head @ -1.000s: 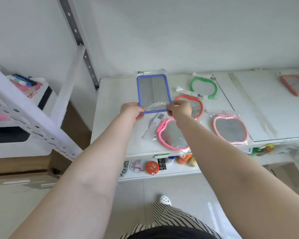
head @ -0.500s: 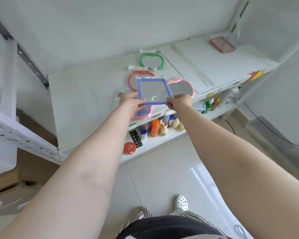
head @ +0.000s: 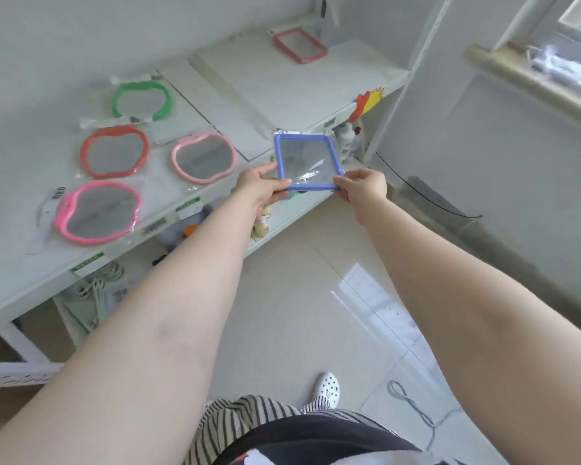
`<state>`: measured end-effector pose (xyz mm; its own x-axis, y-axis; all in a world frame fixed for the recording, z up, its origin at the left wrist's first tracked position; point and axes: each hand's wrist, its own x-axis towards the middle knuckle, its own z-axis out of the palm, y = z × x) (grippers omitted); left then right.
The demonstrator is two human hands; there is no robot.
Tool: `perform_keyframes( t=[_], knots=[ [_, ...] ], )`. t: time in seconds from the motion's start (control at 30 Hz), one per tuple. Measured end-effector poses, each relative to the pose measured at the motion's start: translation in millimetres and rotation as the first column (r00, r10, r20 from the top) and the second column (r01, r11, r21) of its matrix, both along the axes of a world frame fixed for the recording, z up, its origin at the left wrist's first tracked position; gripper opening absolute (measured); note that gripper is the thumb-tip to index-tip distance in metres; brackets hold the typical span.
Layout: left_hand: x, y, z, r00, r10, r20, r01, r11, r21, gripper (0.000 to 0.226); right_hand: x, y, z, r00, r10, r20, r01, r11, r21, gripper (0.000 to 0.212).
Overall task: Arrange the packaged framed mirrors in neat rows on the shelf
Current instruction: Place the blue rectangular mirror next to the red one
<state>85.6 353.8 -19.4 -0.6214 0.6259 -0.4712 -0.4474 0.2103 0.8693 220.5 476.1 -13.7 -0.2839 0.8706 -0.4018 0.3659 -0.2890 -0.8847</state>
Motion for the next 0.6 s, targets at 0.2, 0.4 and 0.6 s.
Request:
perform_keyframes(
  t=[0.2, 0.4, 0.6],
  knots=[
    [38, 81, -6, 0.999, -0.022, 0.037, 0.022, 1.000, 0.002, 0.065, 41, 81, -4, 0.999, -0.040, -0.032, 0.039, 0.999, -0.007, 0.012],
    [27, 146, 0, 1.000, -0.010, 0.007, 0.010, 1.000, -0.016, 0.066, 28, 144, 5, 0.999, -0.039, -0.015, 0.039, 0.999, -0.011, 0.019],
    [-16, 206, 6, 1.000, -0.003, 0.015, 0.003, 1.000, -0.015, 0.065, -19, 203, 6, 0.998, -0.052, -0.038, 0.052, 0.998, -0.021, 0.019]
  ],
)
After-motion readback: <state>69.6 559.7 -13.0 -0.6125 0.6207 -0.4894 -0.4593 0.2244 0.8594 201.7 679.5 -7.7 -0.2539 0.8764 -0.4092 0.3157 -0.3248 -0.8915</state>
